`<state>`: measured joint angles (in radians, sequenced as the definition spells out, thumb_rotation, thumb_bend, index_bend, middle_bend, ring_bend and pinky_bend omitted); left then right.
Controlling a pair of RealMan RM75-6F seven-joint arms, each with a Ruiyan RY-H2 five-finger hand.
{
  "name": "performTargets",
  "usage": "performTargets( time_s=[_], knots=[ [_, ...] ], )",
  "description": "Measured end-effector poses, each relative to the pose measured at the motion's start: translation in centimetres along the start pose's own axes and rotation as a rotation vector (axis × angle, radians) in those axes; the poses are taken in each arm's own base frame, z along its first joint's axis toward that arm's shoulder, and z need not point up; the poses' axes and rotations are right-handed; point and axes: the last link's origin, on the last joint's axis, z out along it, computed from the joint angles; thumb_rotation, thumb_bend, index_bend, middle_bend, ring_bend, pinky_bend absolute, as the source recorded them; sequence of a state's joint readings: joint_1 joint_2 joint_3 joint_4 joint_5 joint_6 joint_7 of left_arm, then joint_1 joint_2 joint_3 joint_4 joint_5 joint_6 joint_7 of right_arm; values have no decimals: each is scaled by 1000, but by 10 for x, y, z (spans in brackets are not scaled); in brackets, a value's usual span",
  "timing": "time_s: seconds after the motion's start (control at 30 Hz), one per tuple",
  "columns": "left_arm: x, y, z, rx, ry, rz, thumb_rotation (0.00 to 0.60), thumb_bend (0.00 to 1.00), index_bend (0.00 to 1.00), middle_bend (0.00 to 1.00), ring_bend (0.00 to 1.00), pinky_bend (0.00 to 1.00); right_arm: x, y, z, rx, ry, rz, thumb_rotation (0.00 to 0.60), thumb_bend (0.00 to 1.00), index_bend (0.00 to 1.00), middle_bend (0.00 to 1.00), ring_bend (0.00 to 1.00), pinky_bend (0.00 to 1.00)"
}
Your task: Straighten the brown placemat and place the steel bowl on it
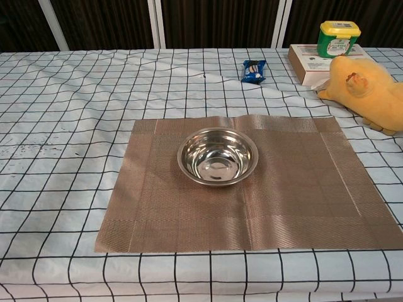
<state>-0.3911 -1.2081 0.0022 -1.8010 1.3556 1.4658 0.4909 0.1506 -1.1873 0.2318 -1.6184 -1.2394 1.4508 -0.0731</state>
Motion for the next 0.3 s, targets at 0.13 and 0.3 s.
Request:
performTargets(
  time_s=[0.13, 0.3],
  knots=[
    [-1, -27, -31, 91, 0, -39, 600, 0, 0, 0, 0, 0, -2, 0, -2, 20, -5, -33, 600, 47, 0, 0, 0, 159],
    [-4, -50, -57, 154, 19, -36, 600, 0, 0, 0, 0, 0, -4, -2, -6, 39, -13, -66, 600, 46, 0, 0, 0, 159]
  ],
)
